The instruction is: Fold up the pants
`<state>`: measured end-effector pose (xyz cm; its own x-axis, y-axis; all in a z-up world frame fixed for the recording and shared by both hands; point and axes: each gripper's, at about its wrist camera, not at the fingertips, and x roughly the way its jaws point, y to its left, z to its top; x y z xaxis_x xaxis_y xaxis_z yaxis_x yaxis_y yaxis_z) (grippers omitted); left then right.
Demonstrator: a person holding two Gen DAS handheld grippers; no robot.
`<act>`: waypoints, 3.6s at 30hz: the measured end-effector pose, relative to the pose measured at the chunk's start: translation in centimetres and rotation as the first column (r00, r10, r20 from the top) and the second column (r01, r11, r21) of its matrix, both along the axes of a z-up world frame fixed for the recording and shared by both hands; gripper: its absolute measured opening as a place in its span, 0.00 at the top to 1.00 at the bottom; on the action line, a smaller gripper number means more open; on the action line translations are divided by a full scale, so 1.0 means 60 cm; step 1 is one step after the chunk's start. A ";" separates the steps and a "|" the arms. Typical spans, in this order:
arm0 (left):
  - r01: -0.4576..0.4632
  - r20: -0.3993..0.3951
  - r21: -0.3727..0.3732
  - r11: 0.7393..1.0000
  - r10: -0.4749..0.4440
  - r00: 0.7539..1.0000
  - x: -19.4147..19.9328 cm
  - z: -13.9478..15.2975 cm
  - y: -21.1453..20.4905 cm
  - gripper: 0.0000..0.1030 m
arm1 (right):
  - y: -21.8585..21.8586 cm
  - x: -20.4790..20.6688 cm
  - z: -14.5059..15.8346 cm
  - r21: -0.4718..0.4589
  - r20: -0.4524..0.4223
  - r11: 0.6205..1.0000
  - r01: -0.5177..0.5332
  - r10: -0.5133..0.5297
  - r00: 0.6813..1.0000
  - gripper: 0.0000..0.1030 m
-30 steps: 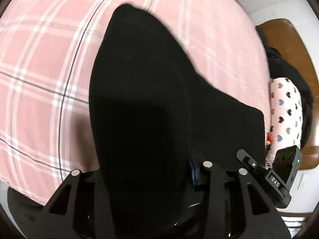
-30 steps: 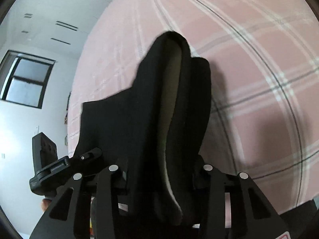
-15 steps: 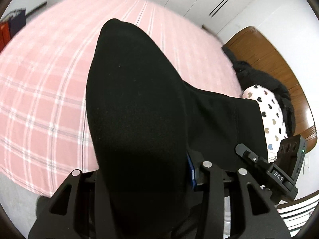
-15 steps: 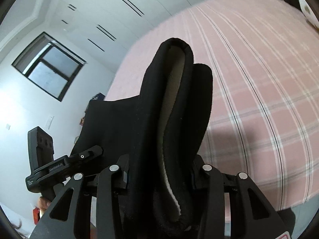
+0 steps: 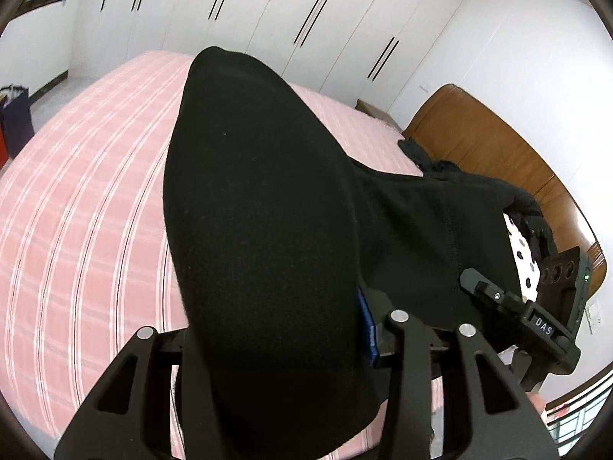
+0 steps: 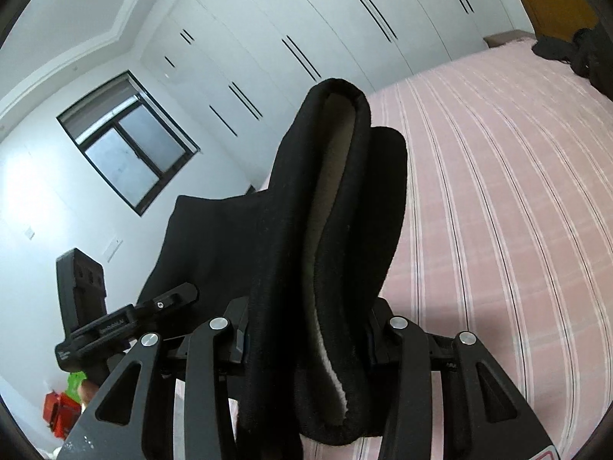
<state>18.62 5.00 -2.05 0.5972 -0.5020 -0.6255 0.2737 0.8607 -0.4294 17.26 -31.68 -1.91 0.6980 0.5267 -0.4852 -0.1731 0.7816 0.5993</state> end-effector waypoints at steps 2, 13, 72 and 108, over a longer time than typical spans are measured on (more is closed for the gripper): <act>0.009 0.023 -0.005 1.000 -0.008 1.000 0.038 -0.002 -0.002 0.59 | -0.007 0.034 -0.008 0.003 0.012 1.000 0.004 -0.004 1.000 0.61; 0.058 0.050 0.006 0.998 -0.058 0.997 0.235 -0.117 -0.039 0.58 | -0.054 0.239 -0.154 0.040 -0.033 0.997 0.059 -0.058 0.998 0.60; -0.116 -0.303 0.160 0.980 0.160 0.939 0.337 -0.381 0.008 0.05 | -0.075 0.294 -0.435 -0.125 -0.427 0.984 0.127 -0.168 0.888 0.15; -0.032 -0.199 0.369 0.929 0.113 0.973 0.436 -0.349 -0.146 0.37 | -0.018 0.480 -0.369 -0.422 -0.314 0.906 -0.025 -0.121 0.942 0.99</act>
<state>44.78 -3.75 -22.96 0.4560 -0.1785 -0.8719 0.1412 0.9818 -0.1272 46.07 -32.77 -24.02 0.4811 0.1963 -0.8544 0.0188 0.9721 0.2339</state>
